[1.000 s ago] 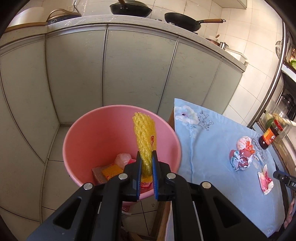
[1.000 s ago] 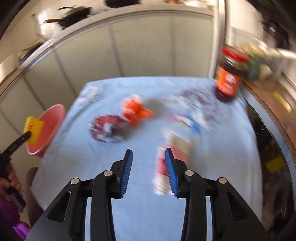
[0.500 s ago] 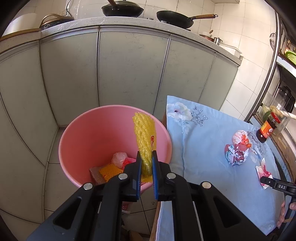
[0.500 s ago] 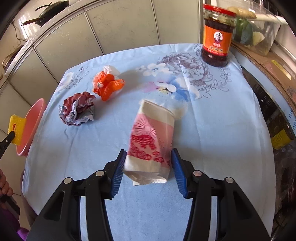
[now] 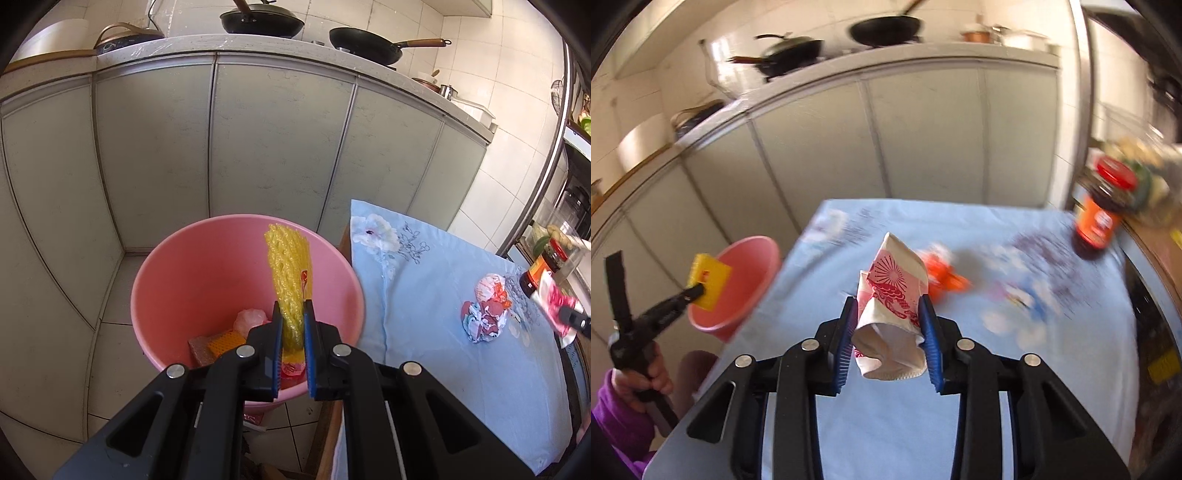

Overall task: Collect trash
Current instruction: 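Carry the paper carton over the pink bin with the right tool, then open both tools to drop the foam net and paper carton into the bin, then move both tools back over the table toward the crumpled wrapper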

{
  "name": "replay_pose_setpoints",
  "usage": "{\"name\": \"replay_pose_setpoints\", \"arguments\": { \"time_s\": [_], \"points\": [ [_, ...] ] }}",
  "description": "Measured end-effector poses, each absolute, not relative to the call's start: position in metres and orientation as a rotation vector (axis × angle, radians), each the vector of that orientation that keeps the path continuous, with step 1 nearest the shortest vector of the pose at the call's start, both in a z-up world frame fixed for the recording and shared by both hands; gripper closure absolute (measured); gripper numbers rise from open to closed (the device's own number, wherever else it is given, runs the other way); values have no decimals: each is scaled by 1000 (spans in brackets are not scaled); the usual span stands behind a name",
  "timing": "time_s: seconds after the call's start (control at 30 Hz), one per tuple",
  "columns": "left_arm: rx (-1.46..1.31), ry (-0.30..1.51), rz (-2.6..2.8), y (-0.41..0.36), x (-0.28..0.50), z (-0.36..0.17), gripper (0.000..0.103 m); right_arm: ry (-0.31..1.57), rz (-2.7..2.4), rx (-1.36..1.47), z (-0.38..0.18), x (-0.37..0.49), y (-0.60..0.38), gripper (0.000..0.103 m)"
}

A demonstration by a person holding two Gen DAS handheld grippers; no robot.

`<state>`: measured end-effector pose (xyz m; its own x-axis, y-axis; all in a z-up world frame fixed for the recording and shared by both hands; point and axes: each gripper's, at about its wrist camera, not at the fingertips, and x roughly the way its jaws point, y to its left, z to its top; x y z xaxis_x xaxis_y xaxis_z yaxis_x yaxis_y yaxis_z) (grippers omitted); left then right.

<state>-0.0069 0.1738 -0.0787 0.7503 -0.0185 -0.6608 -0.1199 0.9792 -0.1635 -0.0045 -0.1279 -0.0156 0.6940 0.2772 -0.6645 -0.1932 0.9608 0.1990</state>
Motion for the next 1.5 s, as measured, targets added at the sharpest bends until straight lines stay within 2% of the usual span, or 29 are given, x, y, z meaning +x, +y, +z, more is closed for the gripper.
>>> {"name": "replay_pose_setpoints", "arguments": {
  "time_s": [0.27,0.5,0.9,1.0,1.3,1.5],
  "points": [
    [-204,723,113,193,-2,-82,94,728,504,9,-2,40,-15,69],
    [-220,746,144,210,13,-94,94,803,609,-62,-22,77,60,69],
    [-242,789,158,213,33,-115,93,926,632,-61,-63,109,89,68],
    [-243,795,166,213,35,-119,91,927,639,-50,-64,110,89,68],
    [-222,795,176,206,36,-114,71,895,630,-19,-57,104,70,68],
    [-199,768,180,199,28,-99,66,849,613,-17,-44,86,52,68]
  ]
}}
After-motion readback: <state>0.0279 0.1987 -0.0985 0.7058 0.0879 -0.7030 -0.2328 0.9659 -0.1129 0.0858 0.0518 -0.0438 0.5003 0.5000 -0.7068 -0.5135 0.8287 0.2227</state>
